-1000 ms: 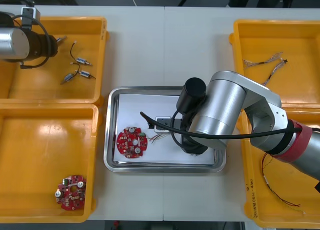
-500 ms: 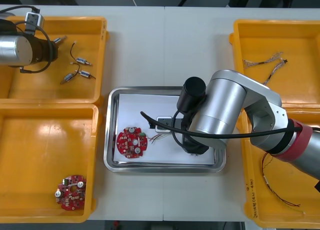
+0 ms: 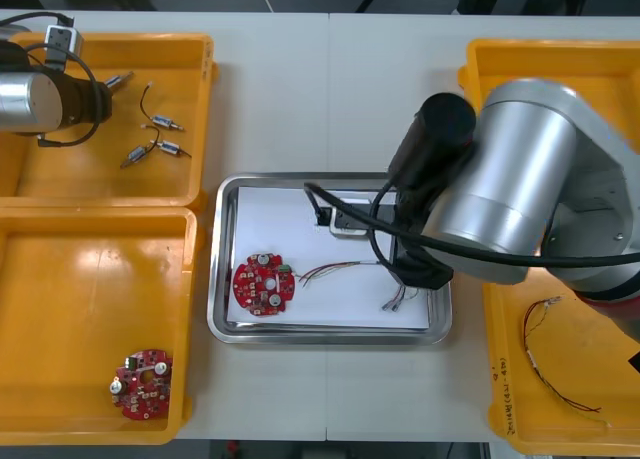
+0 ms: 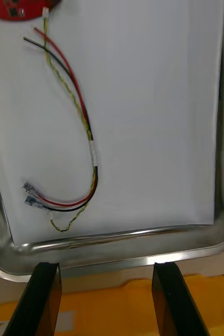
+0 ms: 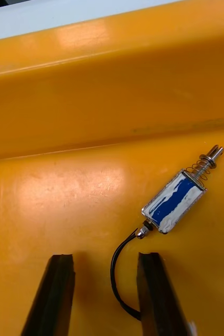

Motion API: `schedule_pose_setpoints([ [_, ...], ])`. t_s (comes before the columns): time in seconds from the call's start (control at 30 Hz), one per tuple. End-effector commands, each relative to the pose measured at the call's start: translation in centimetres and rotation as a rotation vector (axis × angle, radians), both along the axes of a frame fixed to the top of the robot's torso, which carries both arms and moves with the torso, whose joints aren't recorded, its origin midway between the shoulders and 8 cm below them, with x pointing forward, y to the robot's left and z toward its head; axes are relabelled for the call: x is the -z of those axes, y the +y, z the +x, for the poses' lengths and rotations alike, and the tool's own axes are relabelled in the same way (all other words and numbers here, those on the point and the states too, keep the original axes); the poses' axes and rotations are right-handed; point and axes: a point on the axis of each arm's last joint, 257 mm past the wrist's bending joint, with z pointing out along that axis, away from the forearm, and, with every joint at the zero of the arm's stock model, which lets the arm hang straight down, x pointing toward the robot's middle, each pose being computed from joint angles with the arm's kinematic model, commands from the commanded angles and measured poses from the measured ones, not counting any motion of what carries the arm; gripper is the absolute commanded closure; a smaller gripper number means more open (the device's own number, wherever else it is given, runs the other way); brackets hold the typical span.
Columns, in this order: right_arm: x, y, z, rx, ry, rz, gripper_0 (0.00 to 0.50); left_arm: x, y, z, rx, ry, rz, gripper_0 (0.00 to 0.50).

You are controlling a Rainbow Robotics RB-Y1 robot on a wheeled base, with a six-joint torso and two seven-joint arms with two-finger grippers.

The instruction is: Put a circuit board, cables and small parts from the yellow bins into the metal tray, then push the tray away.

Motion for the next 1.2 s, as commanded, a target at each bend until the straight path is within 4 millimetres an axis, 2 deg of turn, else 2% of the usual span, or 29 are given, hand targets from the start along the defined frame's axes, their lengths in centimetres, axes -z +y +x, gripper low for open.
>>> schedule_pose_setpoints([
  [0.03, -4.4, 0.2, 0.5, -0.02, -0.109, 0.078, 0.0, -1.9, -1.8, 1.2, 0.064, -0.031, 0.051, 0.419],
  [0.07, -5.0, 0.1, 0.6, -0.019, -0.125, 0.092, 0.0, -1.9, -1.9, 1.2, 0.065, -0.035, 0.046, 0.498],
  [0.2, -6.7, -0.9, 1.0, 0.003, -0.169, 0.12, 0.0, -1.4, -2.3, 1.1, 0.065, -0.04, -0.006, 0.5],
  [0.53, -8.8, -7.7, 2.6, 0.167, -0.224, 0.147, 0.0, -1.0, -2.2, 0.7, 0.069, -0.014, -0.02, 0.5],
  [0.6, -9.5, -9.6, 3.0, 0.217, -0.242, 0.157, 0.0, -1.4, -2.0, 0.4, 0.073, 0.002, -0.019, 0.5],
  [0.77, -11.1, -12.5, 3.7, 0.306, -0.279, 0.197, 0.0, -2.2, -1.5, -0.6, 0.083, 0.058, -0.021, 0.5],
  [1.2, -12.0, -19.7, 6.2, 0.565, -0.266, 0.281, 0.0, -4.1, 0.7, -3.5, 0.105, 0.173, -0.005, 0.5],
])
